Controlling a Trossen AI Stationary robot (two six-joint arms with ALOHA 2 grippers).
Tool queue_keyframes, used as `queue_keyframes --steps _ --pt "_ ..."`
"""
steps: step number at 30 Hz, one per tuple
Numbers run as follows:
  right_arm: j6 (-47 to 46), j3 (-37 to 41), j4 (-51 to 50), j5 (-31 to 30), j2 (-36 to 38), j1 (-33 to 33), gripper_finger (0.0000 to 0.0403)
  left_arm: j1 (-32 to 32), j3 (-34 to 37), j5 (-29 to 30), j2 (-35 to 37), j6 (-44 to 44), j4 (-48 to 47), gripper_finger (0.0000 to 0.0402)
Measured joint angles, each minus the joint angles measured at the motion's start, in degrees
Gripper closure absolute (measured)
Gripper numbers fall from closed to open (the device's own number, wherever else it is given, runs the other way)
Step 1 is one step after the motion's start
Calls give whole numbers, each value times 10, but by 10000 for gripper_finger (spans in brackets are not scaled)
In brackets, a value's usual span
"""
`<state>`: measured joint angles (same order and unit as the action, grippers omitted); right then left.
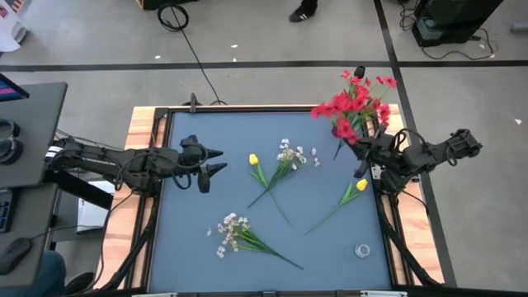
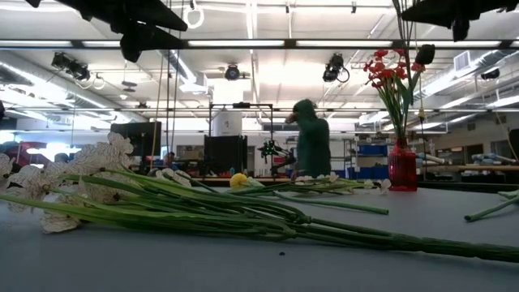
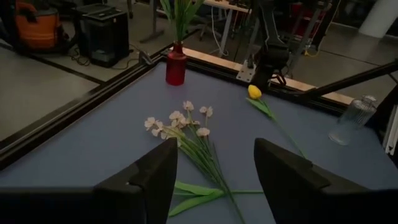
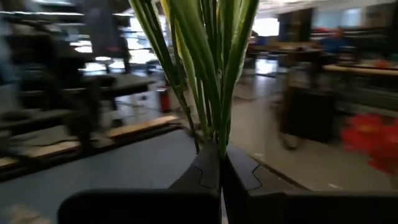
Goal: Sort flowers into vase by color
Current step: Put the red flowers into the red glass vase
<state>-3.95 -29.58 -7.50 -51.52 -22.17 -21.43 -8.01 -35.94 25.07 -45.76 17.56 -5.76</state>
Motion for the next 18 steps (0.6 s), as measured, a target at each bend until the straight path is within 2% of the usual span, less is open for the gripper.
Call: queue_keyframes --steps 7,10,18 --pt "12 0 1 174 -3 0 396 0 0 0 0 13 0 184" --pt "7 0 2 207 -3 0 396 0 0 0 0 37 0 184" --pt "16 0 43 246 -3 0 396 0 0 0 0 47 26 184"
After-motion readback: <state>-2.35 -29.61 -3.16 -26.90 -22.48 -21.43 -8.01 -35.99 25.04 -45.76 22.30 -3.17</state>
